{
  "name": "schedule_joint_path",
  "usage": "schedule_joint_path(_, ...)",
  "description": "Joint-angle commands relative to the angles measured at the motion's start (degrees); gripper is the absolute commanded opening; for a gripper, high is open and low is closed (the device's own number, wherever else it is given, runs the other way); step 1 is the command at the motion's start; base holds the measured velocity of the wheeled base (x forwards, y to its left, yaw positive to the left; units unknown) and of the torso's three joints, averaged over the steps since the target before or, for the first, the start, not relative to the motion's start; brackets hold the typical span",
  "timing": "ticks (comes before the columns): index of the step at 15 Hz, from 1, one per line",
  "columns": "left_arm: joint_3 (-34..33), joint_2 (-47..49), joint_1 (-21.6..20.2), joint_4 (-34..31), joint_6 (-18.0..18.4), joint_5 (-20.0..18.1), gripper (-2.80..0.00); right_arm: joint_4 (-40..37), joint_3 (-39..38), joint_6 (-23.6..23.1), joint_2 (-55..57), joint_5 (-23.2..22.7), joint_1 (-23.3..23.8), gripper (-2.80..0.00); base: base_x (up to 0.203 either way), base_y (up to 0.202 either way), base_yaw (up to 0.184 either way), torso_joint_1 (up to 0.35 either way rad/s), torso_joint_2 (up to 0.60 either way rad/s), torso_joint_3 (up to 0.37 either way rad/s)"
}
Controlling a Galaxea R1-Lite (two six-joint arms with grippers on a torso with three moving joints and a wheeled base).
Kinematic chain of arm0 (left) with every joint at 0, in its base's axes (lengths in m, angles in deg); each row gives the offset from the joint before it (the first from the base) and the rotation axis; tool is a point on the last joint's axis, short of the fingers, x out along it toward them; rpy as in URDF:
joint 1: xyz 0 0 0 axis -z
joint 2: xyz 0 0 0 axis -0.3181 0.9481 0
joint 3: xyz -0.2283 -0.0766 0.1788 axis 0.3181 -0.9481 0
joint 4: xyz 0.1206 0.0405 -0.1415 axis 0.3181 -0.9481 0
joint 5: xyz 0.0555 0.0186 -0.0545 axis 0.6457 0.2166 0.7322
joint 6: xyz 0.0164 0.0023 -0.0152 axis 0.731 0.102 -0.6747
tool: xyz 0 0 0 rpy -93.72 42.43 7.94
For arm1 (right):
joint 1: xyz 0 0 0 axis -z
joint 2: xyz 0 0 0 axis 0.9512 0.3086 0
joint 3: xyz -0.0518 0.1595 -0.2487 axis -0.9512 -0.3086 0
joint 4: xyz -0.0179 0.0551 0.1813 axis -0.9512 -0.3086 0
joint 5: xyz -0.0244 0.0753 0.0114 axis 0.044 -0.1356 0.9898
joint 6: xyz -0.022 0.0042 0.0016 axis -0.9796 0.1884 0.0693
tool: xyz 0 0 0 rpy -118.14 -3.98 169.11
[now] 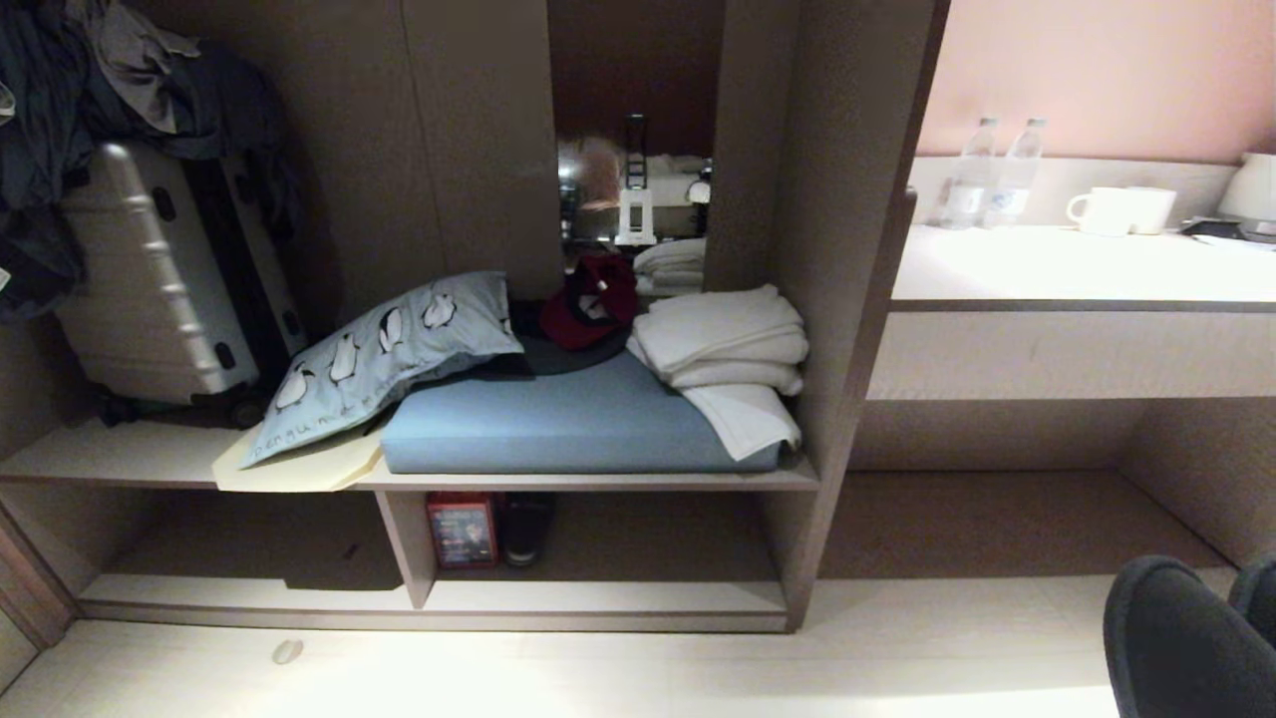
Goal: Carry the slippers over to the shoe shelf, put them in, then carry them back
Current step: Place the slippers on the floor
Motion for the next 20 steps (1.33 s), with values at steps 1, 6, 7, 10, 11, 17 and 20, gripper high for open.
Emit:
schedule_joint_path(1, 0.04, 0.05, 0.00, 0.00, -0.02, 0.00, -2.80, 0.02, -0.01, -0.02, 0.07, -0.01, 0.00, -2.80, 0.000, -0.196, 0.001, 0.005, 0.00, 0.002)
schedule_joint_path(6, 0.02, 0.05, 0.00, 0.00, -0.02, 0.00, -2.80, 0.02, -0.01, -0.02, 0.07, -0.01, 0.00, -2.80, 0.000, -0.198, 0.003, 0.003, 0.00, 0.000)
schedule_joint_path(7, 0.00, 0.05, 0.00, 0.00, -0.02, 0.00, -2.80, 0.02, -0.01, -0.02, 0.07, -0.01, 0.00, -2.80, 0.000, -0.195, 0.003, 0.002, 0.00, 0.003)
schedule_joint_path(10, 0.04, 0.05, 0.00, 0.00, -0.02, 0.00, -2.80, 0.02, -0.01, 0.04, 0.07, -0.01, 0.00, -2.80, 0.000, -0.195, 0.003, 0.004, 0.00, 0.003)
schedule_joint_path(11, 0.04, 0.05, 0.00, 0.00, -0.02, 0.00, -2.80, 0.02, -0.01, -0.02, 0.07, -0.01, -0.03, -2.80, 0.000, -0.198, 0.008, -0.003, 0.00, 0.002)
schedule_joint_path(17, 0.04, 0.05, 0.00, 0.00, -0.02, 0.00, -2.80, 0.02, -0.01, -0.02, 0.07, -0.01, 0.00, -2.80, 0.000, -0.195, 0.001, 0.002, 0.00, 0.003)
schedule_joint_path(20, -0.01, 0.05, 0.00, 0.00, -0.02, 0.00, -2.80, 0.02, -0.01, -0.02, 0.07, -0.01, -0.09, -2.80, 0.000, -0.196, 0.002, -0.002, 0.00, 0.001)
